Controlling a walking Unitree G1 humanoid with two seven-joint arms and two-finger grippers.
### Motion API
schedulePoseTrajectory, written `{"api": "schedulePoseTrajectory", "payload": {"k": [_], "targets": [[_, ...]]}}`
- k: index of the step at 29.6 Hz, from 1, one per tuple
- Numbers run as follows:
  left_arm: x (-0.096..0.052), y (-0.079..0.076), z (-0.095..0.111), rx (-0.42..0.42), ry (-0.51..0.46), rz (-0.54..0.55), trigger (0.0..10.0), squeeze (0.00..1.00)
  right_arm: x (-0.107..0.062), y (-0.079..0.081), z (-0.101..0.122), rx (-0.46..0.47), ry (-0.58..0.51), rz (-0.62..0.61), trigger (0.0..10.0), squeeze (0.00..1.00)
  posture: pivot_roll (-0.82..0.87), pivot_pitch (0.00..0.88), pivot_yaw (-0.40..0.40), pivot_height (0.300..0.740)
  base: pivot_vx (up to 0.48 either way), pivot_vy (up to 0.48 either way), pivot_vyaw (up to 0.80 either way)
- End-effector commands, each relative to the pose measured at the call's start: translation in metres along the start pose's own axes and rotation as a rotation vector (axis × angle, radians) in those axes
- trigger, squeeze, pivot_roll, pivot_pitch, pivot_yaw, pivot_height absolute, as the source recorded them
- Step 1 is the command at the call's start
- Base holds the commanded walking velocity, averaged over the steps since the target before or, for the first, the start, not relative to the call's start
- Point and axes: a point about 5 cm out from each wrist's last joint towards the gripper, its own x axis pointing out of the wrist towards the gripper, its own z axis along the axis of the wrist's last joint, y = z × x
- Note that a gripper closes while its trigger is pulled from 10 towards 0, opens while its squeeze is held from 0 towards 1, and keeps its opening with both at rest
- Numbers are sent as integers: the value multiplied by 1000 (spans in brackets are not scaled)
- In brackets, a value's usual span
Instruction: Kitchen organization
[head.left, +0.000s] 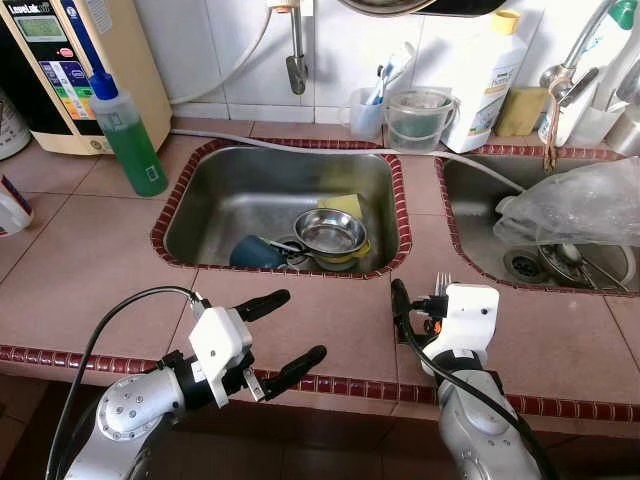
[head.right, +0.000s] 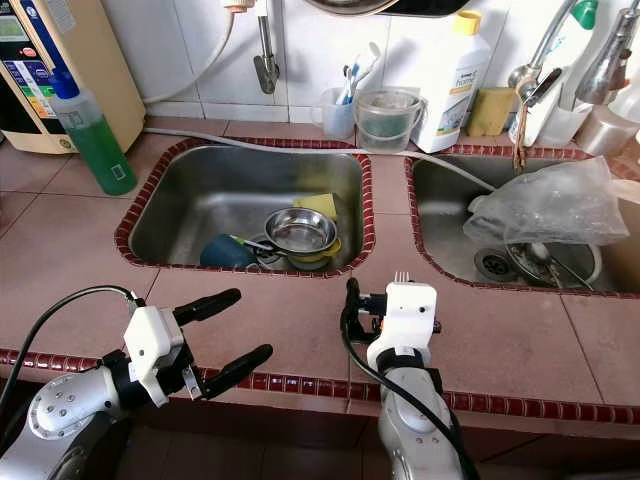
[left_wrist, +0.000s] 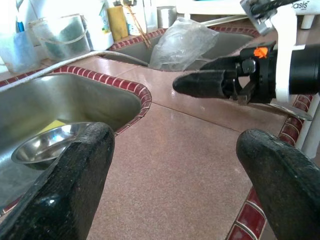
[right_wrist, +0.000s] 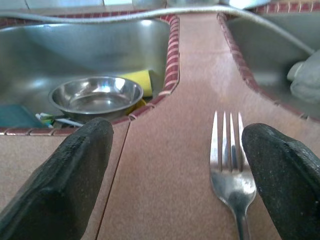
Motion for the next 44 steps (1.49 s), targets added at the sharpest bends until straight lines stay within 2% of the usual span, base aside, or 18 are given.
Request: {"api": "schedulePoseTrajectory", "payload": {"k": [1,17,26,44], "targets": [[1,1,1,3,4,-1,10000,0,2,4,-2,33,16,5,10000,0,-117,95,55,740,0,0,0],[2,3,4,1,-3,9,10000,0,15,-3,1,86,53,11,10000,0,-112,107,53,740,0,0,0],[2,3,4,-1,-4,15,10000,0,17,-4,0,97,60,19,10000,0,-111,108,52,740,0,0,0],[3,3,5,-1,-7,19,10000,0,29,-7,11,102,-1,70,10000,0,-105,106,54,740,0,0,0]]}}
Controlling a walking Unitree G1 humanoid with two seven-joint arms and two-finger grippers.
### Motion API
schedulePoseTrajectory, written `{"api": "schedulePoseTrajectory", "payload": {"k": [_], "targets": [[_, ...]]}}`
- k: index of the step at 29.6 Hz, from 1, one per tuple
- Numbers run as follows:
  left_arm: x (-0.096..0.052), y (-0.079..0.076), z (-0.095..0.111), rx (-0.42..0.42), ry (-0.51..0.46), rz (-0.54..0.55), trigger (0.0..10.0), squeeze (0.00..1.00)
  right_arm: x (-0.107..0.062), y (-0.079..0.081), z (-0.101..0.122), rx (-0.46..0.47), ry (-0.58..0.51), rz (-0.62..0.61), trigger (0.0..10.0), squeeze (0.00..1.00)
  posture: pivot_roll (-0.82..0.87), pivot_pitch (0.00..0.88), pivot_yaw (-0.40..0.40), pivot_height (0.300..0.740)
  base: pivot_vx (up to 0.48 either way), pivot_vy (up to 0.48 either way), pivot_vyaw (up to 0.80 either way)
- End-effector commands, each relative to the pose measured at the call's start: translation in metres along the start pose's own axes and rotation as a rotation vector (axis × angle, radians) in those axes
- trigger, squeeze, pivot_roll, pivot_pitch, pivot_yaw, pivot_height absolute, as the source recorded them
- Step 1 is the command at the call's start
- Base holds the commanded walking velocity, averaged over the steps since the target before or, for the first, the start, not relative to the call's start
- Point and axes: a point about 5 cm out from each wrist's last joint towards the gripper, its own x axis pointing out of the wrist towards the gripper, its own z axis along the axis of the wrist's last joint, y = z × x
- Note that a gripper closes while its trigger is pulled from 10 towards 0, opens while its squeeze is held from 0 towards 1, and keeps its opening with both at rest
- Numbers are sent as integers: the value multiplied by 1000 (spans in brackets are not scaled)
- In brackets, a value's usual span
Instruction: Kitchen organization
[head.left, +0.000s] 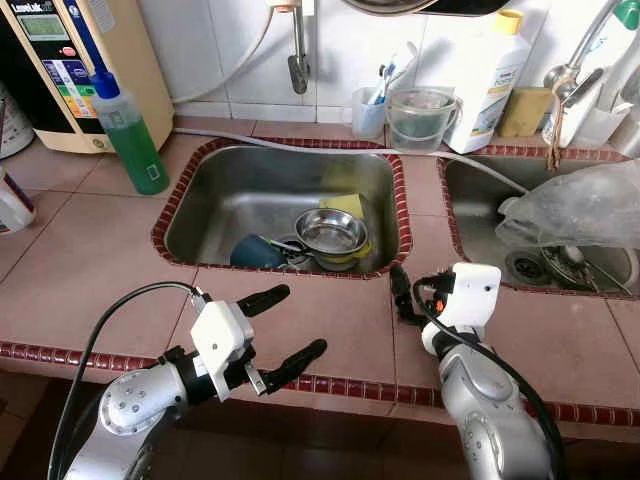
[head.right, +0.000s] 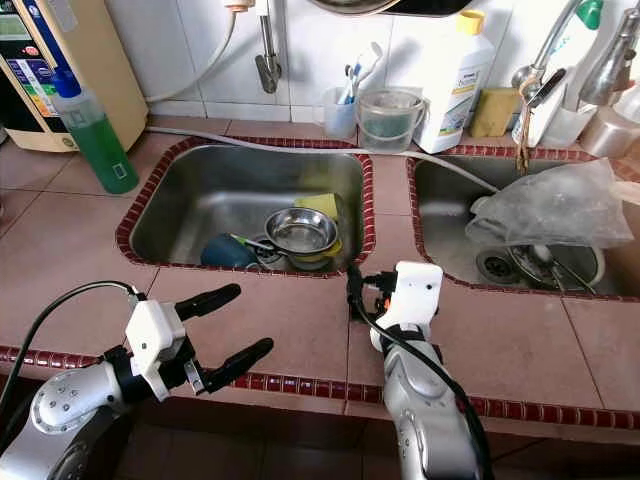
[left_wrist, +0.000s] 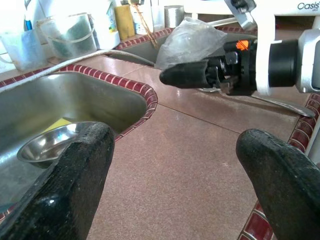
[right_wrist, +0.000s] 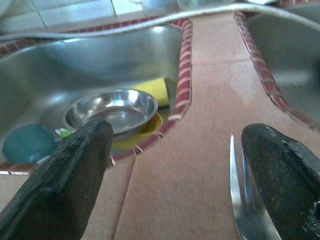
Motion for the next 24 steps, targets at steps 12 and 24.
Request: {"api": "schedulePoseTrajectory", "payload": {"k": [12,24], "targets": [[0,1,4,5,-10,5,10000,0,6,-6,-5,15,15,15,10000,0,-102,111,52,740,0,0,0],[1,0,4,1,-12,7,10000,0,12,-9,-7,10,4,41,10000,0,-103,111,53,740,0,0,0]]}}
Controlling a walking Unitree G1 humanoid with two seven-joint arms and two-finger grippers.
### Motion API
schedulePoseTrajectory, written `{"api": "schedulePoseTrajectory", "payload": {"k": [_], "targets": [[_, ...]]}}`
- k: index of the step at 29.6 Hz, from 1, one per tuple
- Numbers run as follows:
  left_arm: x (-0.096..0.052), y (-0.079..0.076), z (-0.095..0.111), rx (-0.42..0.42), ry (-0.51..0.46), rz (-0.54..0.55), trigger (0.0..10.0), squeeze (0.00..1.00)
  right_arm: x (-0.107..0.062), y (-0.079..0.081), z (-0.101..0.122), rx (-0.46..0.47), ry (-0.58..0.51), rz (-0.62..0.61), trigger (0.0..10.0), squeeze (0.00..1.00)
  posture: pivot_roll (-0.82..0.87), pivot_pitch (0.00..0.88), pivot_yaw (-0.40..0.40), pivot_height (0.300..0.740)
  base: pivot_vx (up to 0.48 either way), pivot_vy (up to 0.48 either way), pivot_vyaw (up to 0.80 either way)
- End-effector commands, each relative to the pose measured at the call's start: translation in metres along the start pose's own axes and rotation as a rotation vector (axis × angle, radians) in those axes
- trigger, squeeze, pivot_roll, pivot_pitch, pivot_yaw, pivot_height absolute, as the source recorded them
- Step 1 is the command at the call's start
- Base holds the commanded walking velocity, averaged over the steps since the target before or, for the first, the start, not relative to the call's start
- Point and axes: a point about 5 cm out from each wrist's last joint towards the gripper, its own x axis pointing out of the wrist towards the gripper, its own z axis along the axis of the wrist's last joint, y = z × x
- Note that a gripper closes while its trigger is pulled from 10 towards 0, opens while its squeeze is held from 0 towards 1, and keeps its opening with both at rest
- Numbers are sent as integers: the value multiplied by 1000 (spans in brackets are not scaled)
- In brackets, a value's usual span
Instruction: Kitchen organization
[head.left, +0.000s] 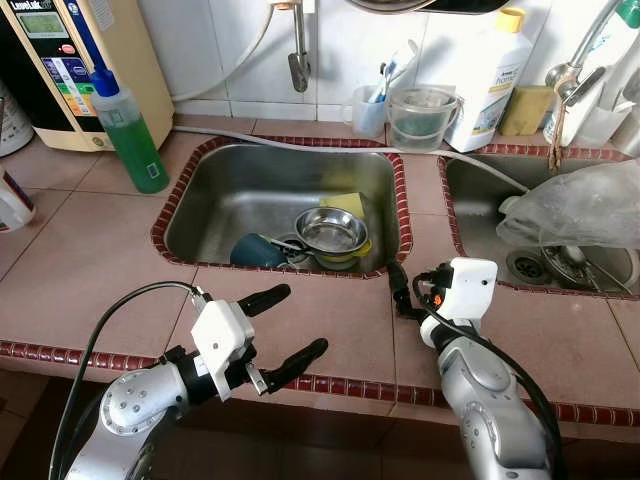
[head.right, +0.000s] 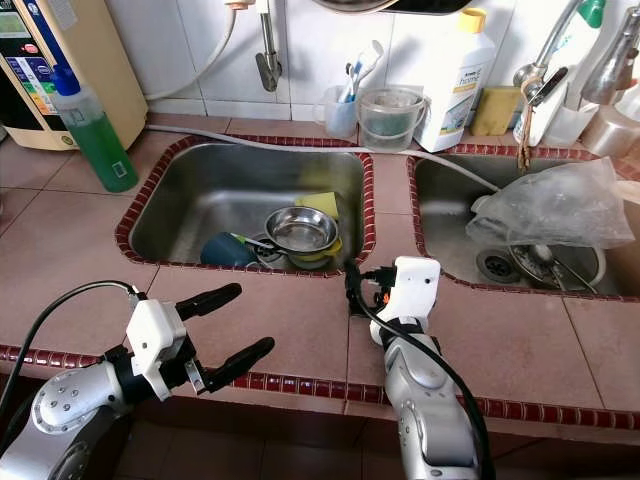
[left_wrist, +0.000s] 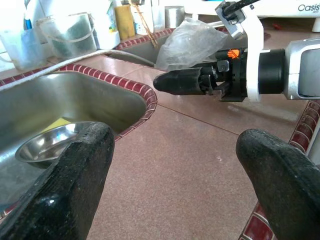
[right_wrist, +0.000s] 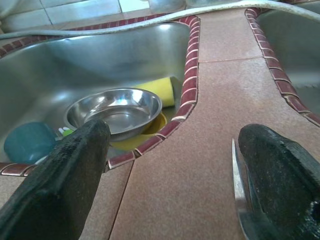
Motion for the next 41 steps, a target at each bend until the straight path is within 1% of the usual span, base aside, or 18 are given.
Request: {"api": "schedulePoseTrajectory", "payload": {"k": [1,6,12,17,20,23,24,26,27,29,32,33,34,35,38,39,41], "targets": [[0,1,3,6,-7,5,10000,0,3,-5,-1,15,3,-5,10000,0,-101,112,54,740,0,0,0],[0,1,3,6,-9,5,10000,0,6,-8,1,5,-10,-1,10000,0,-101,112,54,740,0,0,0],[1,2,4,4,-8,6,10000,0,17,-12,7,-20,-51,14,10000,0,-99,112,56,740,0,0,0],[1,2,4,6,-9,7,10000,0,22,-11,11,-34,-72,38,10000,0,-97,113,55,740,0,0,0],[1,2,4,6,-9,9,10000,0,24,-10,12,-27,-91,70,10000,0,-98,113,55,740,0,0,0],[1,1,4,7,-9,9,10000,0,24,-2,20,-15,-128,118,10000,0,-92,113,51,740,0,0,0],[1,1,4,7,-9,11,10000,0,19,6,24,-9,-144,161,10000,0,-90,112,47,740,0,0,0],[0,1,4,8,-9,13,10000,0,14,11,25,-13,-149,183,10000,0,-89,112,44,740,0,0,0],[0,2,4,9,-8,19,10000,0,6,20,22,-29,-143,209,10000,0,-89,111,41,740,0,0,0],[0,2,4,9,-8,21,10000,0,1,25,21,-40,-142,222,10000,0,-89,111,40,740,0,0,0],[0,1,4,7,-9,22,10000,0,-7,29,15,-70,-118,192,10000,0,-94,110,38,740,0,0,0],[0,0,3,5,-9,19,10000,0,-12,30,12,-92,-91,134,10000,0,-98,110,37,740,0,0,0],[1,0,3,4,-10,15,10000,0,-16,30,10,-95,-73,86,10000,0,-105,108,36,740,0,0,0],[1,0,3,4,-10,15,10000,0,-16,30,10,-95,-73,86,10000,0,-105,108,36,740,0,0,0],[2,0,3,5,-11,10,10000,0,-18,28,12,-118,-64,-13,10000,0,-110,104,36,740,0,0,0],[2,0,3,5,-11,10,10000,0,-18,28,12,-118,-64,-13,10000,0,-110,104,36,740,0,0,0],[3,1,2,5,-12,7,10000,0,-18,28,16,-130,-75,-65,10000,0,-112,103,37,740,0,0,0]]}}
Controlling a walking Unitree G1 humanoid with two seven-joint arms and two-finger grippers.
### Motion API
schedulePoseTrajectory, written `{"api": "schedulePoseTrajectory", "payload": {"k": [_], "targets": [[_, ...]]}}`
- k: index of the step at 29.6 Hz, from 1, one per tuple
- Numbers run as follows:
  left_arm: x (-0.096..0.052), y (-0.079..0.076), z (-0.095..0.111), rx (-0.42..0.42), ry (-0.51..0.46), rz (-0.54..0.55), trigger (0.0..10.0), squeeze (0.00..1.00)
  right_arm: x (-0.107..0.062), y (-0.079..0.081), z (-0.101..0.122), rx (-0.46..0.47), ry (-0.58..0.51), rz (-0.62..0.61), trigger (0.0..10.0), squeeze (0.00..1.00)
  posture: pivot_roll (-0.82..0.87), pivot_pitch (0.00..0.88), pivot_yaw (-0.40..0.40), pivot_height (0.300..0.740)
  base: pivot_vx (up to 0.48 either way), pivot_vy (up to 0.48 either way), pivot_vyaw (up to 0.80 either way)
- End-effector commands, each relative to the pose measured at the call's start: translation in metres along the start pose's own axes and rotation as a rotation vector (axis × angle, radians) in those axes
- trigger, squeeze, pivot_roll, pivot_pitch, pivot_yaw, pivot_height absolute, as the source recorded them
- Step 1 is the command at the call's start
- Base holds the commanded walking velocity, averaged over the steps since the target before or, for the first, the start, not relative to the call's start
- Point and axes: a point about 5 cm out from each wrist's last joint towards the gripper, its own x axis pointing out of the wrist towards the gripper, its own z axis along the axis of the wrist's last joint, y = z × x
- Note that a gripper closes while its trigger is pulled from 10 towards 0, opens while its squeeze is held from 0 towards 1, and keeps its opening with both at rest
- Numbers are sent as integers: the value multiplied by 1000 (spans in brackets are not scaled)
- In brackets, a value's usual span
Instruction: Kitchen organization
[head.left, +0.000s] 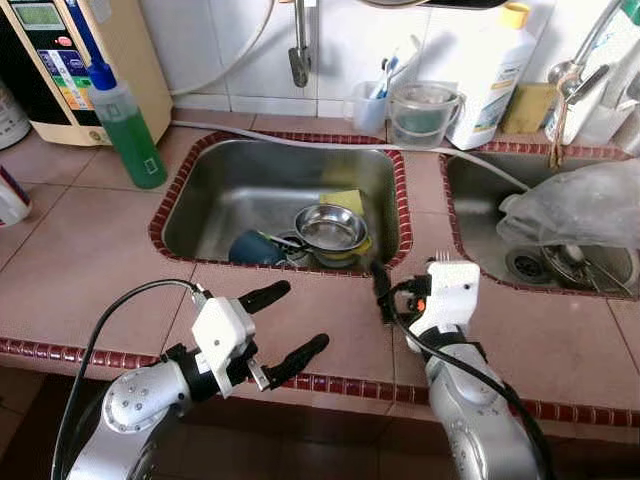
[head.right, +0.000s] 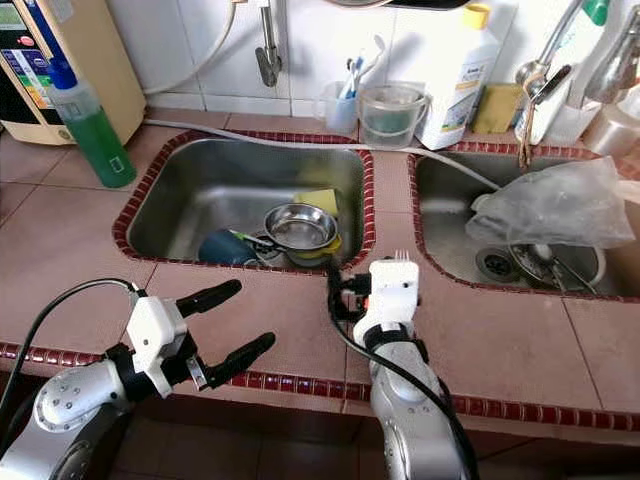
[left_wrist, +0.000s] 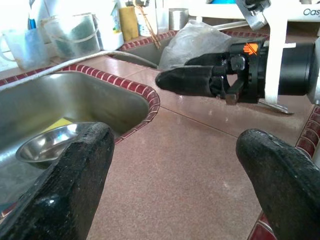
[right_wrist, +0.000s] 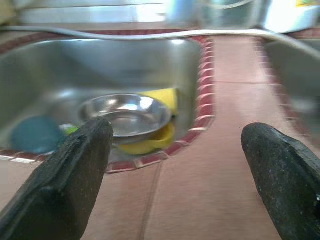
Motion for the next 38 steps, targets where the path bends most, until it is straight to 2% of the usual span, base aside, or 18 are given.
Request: {"api": "schedulePoseTrajectory", "payload": {"k": [1,3,9,15,21,31,38], "targets": [[1,0,1,3,-2,-8,10000,0,-1,0,7,-14,-19,-45,10000,0,-112,103,37,740,0,0,0],[2,0,0,3,-5,-13,10000,0,0,-2,9,-61,-1,-135,10000,0,-118,97,39,740,0,0,0],[4,1,1,6,-9,-18,10000,0,1,-8,4,-68,83,-289,10000,0,-120,99,40,740,0,0,0],[5,3,2,11,-9,-19,10000,0,0,-4,-4,-42,148,-317,10000,0,-117,105,41,740,0,0,0],[5,3,2,10,-12,-17,10000,0,-2,18,-18,32,248,-253,10000,0,-116,111,39,740,0,0,0],[2,-8,2,-5,-7,-40,10000,0,-3,19,-25,73,308,-250,10000,0,-105,120,34,740,0,0,0],[2,-16,4,-10,-12,-72,10000,0,-4,28,-27,99,352,-229,10000,0,-102,132,21,740,0,0,0]]}}
